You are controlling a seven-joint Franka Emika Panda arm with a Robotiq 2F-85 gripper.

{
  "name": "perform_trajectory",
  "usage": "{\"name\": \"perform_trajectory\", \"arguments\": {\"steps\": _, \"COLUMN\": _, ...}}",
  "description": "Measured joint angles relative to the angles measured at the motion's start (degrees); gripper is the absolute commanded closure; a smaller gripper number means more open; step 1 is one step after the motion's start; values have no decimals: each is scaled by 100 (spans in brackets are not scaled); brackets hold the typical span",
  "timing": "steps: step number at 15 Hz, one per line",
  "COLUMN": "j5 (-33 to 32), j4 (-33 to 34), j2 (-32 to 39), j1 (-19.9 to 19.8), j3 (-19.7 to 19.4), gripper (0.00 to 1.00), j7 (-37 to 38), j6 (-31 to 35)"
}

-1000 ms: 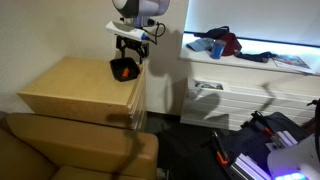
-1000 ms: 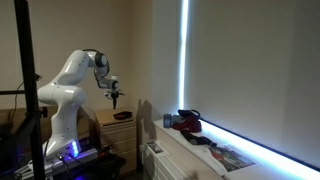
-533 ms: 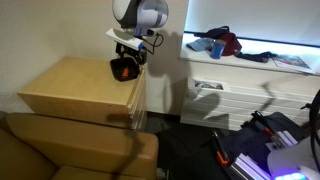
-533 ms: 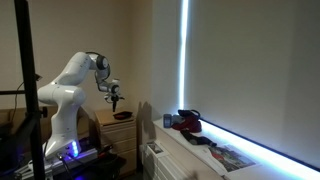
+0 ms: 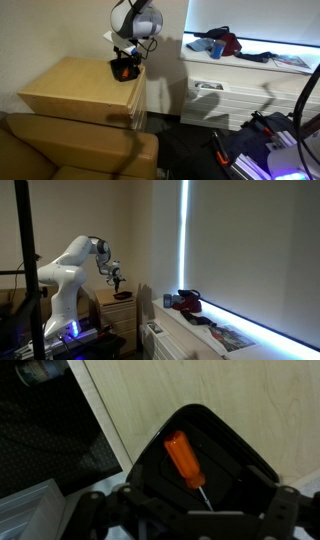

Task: Remove the screwdriver from the box and put it on the nightstand

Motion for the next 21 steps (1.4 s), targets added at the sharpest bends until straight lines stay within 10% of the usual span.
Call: {"name": "perform_trajectory", "arguments": {"steps": 21, "j5": -15, "j4": 1172, "j2": 1149, "j1": 90, "j3": -219, "gripper": 0, "j7": 29, "j6": -15}}
